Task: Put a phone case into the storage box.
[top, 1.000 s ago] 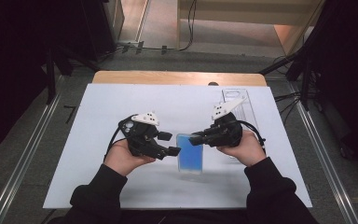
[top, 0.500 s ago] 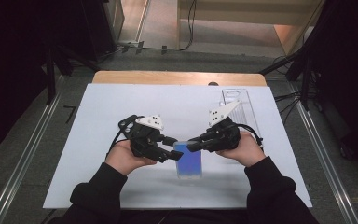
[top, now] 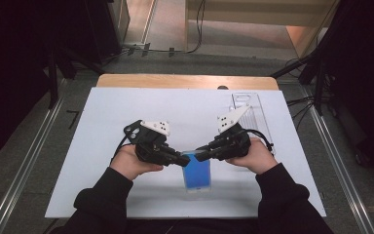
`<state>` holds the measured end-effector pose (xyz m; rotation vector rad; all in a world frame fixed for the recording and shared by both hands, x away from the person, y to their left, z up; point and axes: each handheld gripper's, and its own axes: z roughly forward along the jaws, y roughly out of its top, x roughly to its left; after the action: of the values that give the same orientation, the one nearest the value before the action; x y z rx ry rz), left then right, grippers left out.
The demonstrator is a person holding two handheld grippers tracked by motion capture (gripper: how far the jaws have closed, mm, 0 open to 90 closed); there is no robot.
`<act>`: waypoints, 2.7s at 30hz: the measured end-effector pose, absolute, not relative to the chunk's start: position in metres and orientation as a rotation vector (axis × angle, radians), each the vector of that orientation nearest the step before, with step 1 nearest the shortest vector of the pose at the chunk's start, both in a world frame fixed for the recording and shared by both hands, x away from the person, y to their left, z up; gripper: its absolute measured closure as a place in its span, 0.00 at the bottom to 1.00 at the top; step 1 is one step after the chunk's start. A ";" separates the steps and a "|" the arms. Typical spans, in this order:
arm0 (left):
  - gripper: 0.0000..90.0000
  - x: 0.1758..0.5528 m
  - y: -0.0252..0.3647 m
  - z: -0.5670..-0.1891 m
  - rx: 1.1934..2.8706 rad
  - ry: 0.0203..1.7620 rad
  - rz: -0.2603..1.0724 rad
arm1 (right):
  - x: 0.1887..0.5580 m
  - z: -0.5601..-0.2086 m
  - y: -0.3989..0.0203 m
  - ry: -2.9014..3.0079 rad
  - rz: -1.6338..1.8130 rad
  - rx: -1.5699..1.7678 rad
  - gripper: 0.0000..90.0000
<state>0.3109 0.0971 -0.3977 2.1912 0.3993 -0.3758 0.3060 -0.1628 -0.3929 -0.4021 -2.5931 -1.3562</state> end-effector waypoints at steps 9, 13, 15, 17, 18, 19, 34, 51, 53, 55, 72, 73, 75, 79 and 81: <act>0.90 0.313 0.105 -0.390 2.173 0.501 -0.337 | 0.302 -0.387 -0.162 -2.592 -1.466 -0.569 0.35; 0.90 0.314 0.109 -0.385 2.178 0.568 -0.292 | 0.301 -0.385 -0.164 -2.627 -1.506 -0.649 0.29; 0.90 0.315 0.109 -0.384 2.190 0.615 -0.277 | 0.301 -0.385 -0.163 -2.629 -1.500 -0.697 0.27; 0.90 0.316 0.110 -0.383 2.189 0.653 -0.269 | 0.302 -0.386 -0.163 -2.607 -1.514 -0.722 0.24; 0.90 0.316 0.111 -0.383 2.185 0.670 -0.268 | 0.301 -0.386 -0.163 -2.614 -1.518 -0.727 0.23; 0.90 0.317 0.111 -0.382 2.182 0.690 -0.256 | 0.301 -0.387 -0.162 -2.625 -1.525 -0.730 0.18; 0.90 0.317 0.117 -0.373 2.125 0.862 -0.118 | 0.301 -0.402 -0.157 -2.589 -1.524 -1.029 0.00; 0.90 0.316 0.114 -0.371 2.040 1.025 -0.067 | 0.288 -0.414 -0.138 -2.604 -1.576 -1.278 0.00; 0.90 0.317 0.115 -0.372 2.032 1.041 -0.072 | 0.286 -0.417 -0.133 -2.619 -1.581 -1.328 0.00; 0.90 0.316 0.114 -0.372 2.034 1.049 -0.065 | 0.285 -0.419 -0.130 -2.626 -1.580 -1.357 0.00; 0.90 0.310 0.105 -0.373 2.036 1.036 -0.015 | 0.283 -0.429 -0.106 -2.595 -1.578 -1.423 0.00; 0.90 0.310 0.104 -0.373 2.037 1.037 -0.010 | 0.284 -0.430 -0.105 -2.601 -1.568 -1.431 0.00; 0.90 0.309 0.102 -0.373 2.038 1.029 -0.009 | 0.285 -0.431 -0.104 -2.594 -1.567 -1.435 0.00; 0.90 0.308 0.099 -0.375 2.051 1.025 -0.017 | 0.287 -0.433 -0.100 -2.587 -1.570 -1.438 0.00; 0.90 0.307 0.097 -0.376 2.053 1.026 -0.017 | 0.287 -0.434 -0.098 -2.601 -1.566 -1.439 0.00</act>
<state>0.3070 0.0970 -0.3759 2.0532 1.0261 -0.0172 0.2871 -0.0978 -0.4339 -1.4387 -2.6013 -1.5656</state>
